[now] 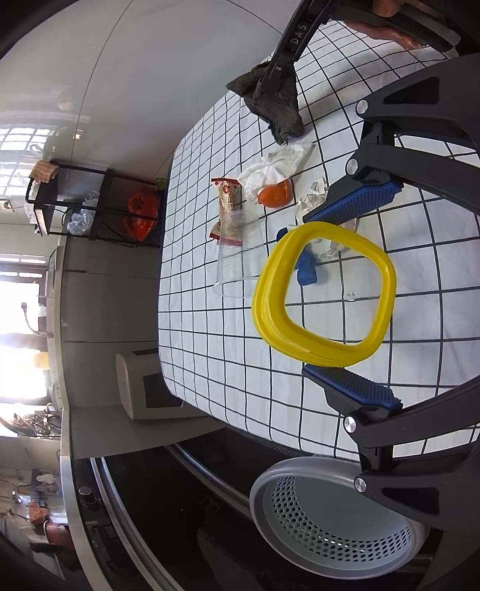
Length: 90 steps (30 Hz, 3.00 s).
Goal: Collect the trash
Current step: 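Carry the yellow lid and grey cloth over the grey basket with both tools, then open both tools to drop the lid and cloth into the basket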
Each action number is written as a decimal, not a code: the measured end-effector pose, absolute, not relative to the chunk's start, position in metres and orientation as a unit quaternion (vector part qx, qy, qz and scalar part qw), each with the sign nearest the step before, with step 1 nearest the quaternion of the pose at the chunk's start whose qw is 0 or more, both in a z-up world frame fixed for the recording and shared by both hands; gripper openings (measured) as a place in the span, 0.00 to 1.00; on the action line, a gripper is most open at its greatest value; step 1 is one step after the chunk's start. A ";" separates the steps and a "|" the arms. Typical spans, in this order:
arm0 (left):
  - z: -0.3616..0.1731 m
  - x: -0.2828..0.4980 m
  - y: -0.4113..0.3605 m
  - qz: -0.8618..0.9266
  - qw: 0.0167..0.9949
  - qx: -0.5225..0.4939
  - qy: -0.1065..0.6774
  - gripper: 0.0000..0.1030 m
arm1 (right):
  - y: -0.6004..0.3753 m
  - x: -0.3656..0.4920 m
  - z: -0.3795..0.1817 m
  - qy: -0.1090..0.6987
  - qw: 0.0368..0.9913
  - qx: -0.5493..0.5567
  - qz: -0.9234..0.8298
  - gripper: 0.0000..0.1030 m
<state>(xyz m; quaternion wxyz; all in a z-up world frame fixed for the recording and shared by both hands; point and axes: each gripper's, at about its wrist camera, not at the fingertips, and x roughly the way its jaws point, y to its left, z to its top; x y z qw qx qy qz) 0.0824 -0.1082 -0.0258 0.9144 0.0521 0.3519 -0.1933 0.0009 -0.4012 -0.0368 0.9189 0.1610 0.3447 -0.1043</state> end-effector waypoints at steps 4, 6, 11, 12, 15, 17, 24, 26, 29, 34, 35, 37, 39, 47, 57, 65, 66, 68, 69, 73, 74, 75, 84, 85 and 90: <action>-0.018 0.077 -0.086 -0.176 0.921 0.047 0.345 0.70 | -0.391 -0.014 -0.017 0.317 0.930 0.163 -0.091 0.30; -0.015 0.075 -0.072 -0.165 0.923 0.043 0.344 0.70 | -0.383 -0.020 -0.009 0.305 0.934 0.166 -0.081 0.30; -0.006 0.069 -0.040 -0.129 0.931 0.040 0.340 0.70 | -0.352 -0.027 0.001 0.296 0.941 0.158 -0.053 0.30; -0.005 0.067 -0.035 -0.121 0.932 0.043 0.339 0.70 | -0.343 -0.026 0.002 0.297 0.941 0.154 -0.046 0.30; 0.001 0.064 -0.014 -0.101 0.936 0.046 0.334 0.70 | -0.319 -0.020 0.005 0.298 0.943 0.150 -0.022 0.30; 0.004 0.065 0.000 -0.086 0.937 0.046 0.334 0.70 | -0.302 -0.016 0.006 0.299 0.943 0.146 -0.006 0.30; 0.010 0.069 0.050 -0.042 0.942 0.045 0.330 0.70 | -0.237 0.006 0.012 0.307 0.942 0.122 0.055 0.30; 0.012 0.073 0.062 -0.032 0.943 0.045 0.327 0.70 | -0.221 0.012 0.014 0.308 0.942 0.115 0.069 0.30; 0.014 0.080 0.081 -0.018 0.945 0.041 0.325 0.70 | -0.197 0.021 0.017 0.308 0.942 0.103 0.088 0.30; 0.014 0.092 0.111 0.005 0.944 0.029 0.327 0.70 | -0.162 0.036 0.018 0.315 0.939 0.082 0.113 0.30; 0.014 0.094 0.116 0.010 0.944 0.028 0.328 0.70 | -0.154 0.041 0.018 0.317 0.938 0.080 0.119 0.30; 0.014 0.099 0.124 0.020 0.945 0.028 0.326 0.70 | -0.141 0.048 0.017 0.318 0.936 0.074 0.130 0.30; 0.011 0.102 0.132 0.028 0.945 0.027 0.324 0.70 | -0.128 0.057 0.017 0.319 0.934 0.069 0.144 0.30; -0.008 0.117 0.164 0.052 0.935 0.009 0.352 0.70 | -0.078 0.090 0.007 0.334 0.920 0.065 0.198 0.30; -0.023 0.134 0.185 0.067 0.926 -0.005 0.373 0.70 | -0.026 0.125 -0.018 0.369 0.899 0.044 0.233 0.30; -0.033 0.142 0.197 0.069 0.916 -0.015 0.395 0.70 | -0.005 0.142 -0.028 0.389 0.888 0.035 0.242 0.30; -0.034 0.147 0.197 0.067 0.914 -0.015 0.399 0.70 | -0.003 0.143 -0.028 0.391 0.887 0.032 0.243 0.30; -0.036 0.150 0.197 0.065 0.912 -0.015 0.404 0.70 | 0.001 0.147 -0.029 0.392 0.887 0.025 0.242 0.30; -0.037 0.150 0.197 0.064 0.912 -0.017 0.405 0.70 | 0.002 0.148 -0.030 0.393 0.887 0.023 0.242 0.30; -0.041 0.154 0.199 0.057 0.909 -0.021 0.413 0.71 | 0.003 0.153 -0.036 0.405 0.881 0.022 0.243 0.30; -0.042 0.154 0.199 0.056 0.908 -0.020 0.415 0.71 | 0.003 0.154 -0.038 0.407 0.880 0.022 0.243 0.30; -0.043 0.155 0.198 0.055 0.907 -0.019 0.418 0.71 | 0.003 0.155 -0.039 0.409 0.879 0.022 0.243 0.30; -0.050 0.160 0.198 0.047 0.902 -0.020 0.430 0.72 | 0.003 0.163 -0.046 0.418 0.876 0.022 0.240 0.31; -0.050 0.160 0.197 0.046 0.901 -0.020 0.430 0.72 | 0.003 0.163 -0.047 0.419 0.876 0.022 0.240 0.31; -0.052 0.162 0.195 0.040 0.899 -0.022 0.436 0.72 | 0.001 0.160 -0.050 0.424 0.874 0.025 0.238 0.31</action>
